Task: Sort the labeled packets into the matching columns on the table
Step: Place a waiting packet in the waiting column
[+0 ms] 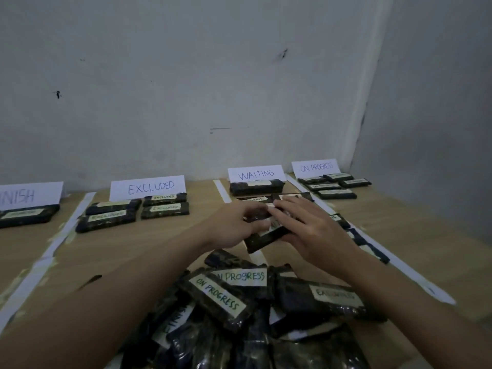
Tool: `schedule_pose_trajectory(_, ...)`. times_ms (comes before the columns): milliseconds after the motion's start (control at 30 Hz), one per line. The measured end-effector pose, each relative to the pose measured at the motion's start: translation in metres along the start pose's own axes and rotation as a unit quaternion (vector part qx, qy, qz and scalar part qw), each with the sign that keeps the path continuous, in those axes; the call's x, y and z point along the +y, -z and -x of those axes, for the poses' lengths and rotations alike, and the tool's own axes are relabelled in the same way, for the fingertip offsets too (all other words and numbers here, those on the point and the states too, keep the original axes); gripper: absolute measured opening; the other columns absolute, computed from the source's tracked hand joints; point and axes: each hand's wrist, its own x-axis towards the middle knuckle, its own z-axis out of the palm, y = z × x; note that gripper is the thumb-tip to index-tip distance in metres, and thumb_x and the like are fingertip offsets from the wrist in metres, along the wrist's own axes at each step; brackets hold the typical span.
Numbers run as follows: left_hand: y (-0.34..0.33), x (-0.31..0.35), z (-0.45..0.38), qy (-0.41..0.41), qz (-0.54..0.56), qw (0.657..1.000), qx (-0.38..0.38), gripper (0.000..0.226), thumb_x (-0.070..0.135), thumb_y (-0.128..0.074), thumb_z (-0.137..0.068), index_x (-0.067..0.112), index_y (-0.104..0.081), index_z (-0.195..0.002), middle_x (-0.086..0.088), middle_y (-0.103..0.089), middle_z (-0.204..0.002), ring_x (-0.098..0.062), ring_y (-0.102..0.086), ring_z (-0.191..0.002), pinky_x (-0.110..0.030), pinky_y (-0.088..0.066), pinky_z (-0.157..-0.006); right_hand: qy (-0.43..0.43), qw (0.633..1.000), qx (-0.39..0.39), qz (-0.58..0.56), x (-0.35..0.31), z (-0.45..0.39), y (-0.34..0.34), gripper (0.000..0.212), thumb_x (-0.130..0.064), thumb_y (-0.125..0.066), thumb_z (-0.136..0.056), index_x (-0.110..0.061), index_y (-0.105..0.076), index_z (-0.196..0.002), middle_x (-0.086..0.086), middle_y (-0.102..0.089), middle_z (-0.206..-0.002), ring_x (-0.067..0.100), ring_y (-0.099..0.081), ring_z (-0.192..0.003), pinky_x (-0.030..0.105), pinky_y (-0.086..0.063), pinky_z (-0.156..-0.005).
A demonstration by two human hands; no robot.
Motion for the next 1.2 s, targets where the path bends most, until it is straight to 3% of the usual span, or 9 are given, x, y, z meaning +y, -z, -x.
schedule_pose_trajectory(100, -0.009, 0.002, -0.007, 0.0, -0.059, 0.998, 0.015, 0.047, 0.034, -0.052, -0.091, 0.016, -0.045, -0.134, -0.003, -0.058, -0.125, -0.017, -0.055, -0.109, -0.023, -0.041, -0.086, -0.057, 0.996, -0.054, -0.035, 0.019, 0.011, 0.0, 0.056, -0.01, -0.076, -0.072, -0.004, -0.056, -0.123, 0.015, -0.059, -0.124, 0.032, -0.054, -0.117, 0.043, -0.045, -0.098)
schedule_pose_trajectory(200, -0.016, -0.005, -0.006, 0.0, -0.087, 0.996, 0.009, 0.044, 0.031, -0.046, -0.094, 0.016, -0.041, -0.135, -0.004, -0.055, -0.128, -0.015, -0.052, -0.111, -0.018, -0.039, -0.079, -0.115, 0.978, -0.141, -0.105, 0.032, 0.018, -0.006, 0.055, -0.02, -0.057, -0.09, -0.02, -0.035, -0.14, 0.002, -0.036, -0.145, 0.018, -0.033, -0.133, 0.027, -0.026, -0.108)
schedule_pose_trajectory(333, -0.019, -0.02, -0.002, 0.026, -0.112, 0.993, 0.0, 0.053, 0.036, -0.042, -0.095, 0.019, -0.029, -0.143, 0.0, -0.043, -0.14, -0.013, -0.043, -0.123, -0.023, -0.035, -0.097, -0.128, 0.952, -0.25, -0.122, 0.037, 0.02, -0.024, 0.054, -0.025, -0.048, -0.094, -0.027, -0.027, -0.144, -0.004, -0.028, -0.148, 0.013, -0.025, -0.135, 0.027, -0.023, -0.109)
schedule_pose_trajectory(500, -0.019, -0.03, 0.001, 0.035, -0.122, 0.992, 0.004, 0.051, 0.037, -0.042, -0.095, 0.021, -0.031, -0.141, 0.002, -0.044, -0.138, -0.011, -0.042, -0.123, -0.027, -0.034, -0.101, -0.128, 0.932, -0.302, -0.154, 0.043, 0.02, -0.036, 0.054, -0.023, -0.052, -0.092, -0.024, -0.032, -0.142, -0.002, -0.03, -0.144, 0.015, -0.03, -0.132, 0.03, -0.028, -0.109)
schedule_pose_trajectory(733, -0.021, -0.031, 0.003, 0.028, -0.123, 0.992, 0.007, 0.048, 0.035, -0.042, -0.095, 0.021, -0.033, -0.14, 0.003, -0.044, -0.138, -0.01, -0.042, -0.123, -0.025, -0.033, -0.101, -0.105, 0.93, -0.319, -0.15, 0.046, 0.014, -0.043, 0.053, -0.021, -0.049, -0.093, -0.021, -0.03, -0.143, -0.001, -0.027, -0.142, 0.016, -0.025, -0.132, 0.032, -0.027, -0.11)
schedule_pose_trajectory(867, -0.024, -0.029, 0.007, 0.018, -0.123, 0.992, 0.0, 0.045, 0.034, -0.043, -0.095, 0.02, -0.036, -0.138, 0.003, -0.047, -0.135, -0.01, -0.044, -0.12, -0.024, -0.035, -0.098, -0.104, 0.942, -0.276, -0.161, 0.042, 0.02, -0.035, 0.057, -0.021, -0.05, -0.093, -0.023, -0.027, -0.144, -0.006, -0.024, -0.147, 0.011, -0.021, -0.136, 0.025, -0.02, -0.112)
schedule_pose_trajectory(1067, -0.026, -0.017, 0.013, -0.016, -0.134, 0.991, -0.008, 0.042, 0.03, -0.044, -0.095, 0.018, -0.04, -0.136, 0.002, -0.05, -0.132, -0.01, -0.045, -0.118, -0.024, -0.036, -0.097, -0.073, 0.96, -0.185, -0.197, 0.022, 0.033, 0.012, 0.04, -0.014, -0.051, -0.092, -0.022, -0.05, -0.131, -0.006, -0.048, -0.134, 0.007, -0.042, -0.123, 0.024, -0.035, -0.103)
schedule_pose_trajectory(1200, -0.031, -0.007, 0.02, -0.049, -0.166, 0.985, -0.026, 0.041, 0.029, -0.043, -0.096, 0.017, -0.041, -0.135, 0.0, -0.05, -0.135, -0.013, -0.044, -0.122, -0.028, -0.034, -0.102, -0.036, 0.965, -0.185, -0.183, 0.007, 0.053, 0.03, 0.039, -0.02, -0.047, -0.093, -0.022, -0.049, -0.132, -0.005, -0.048, -0.136, 0.008, -0.041, -0.126, 0.014, -0.029, -0.103)
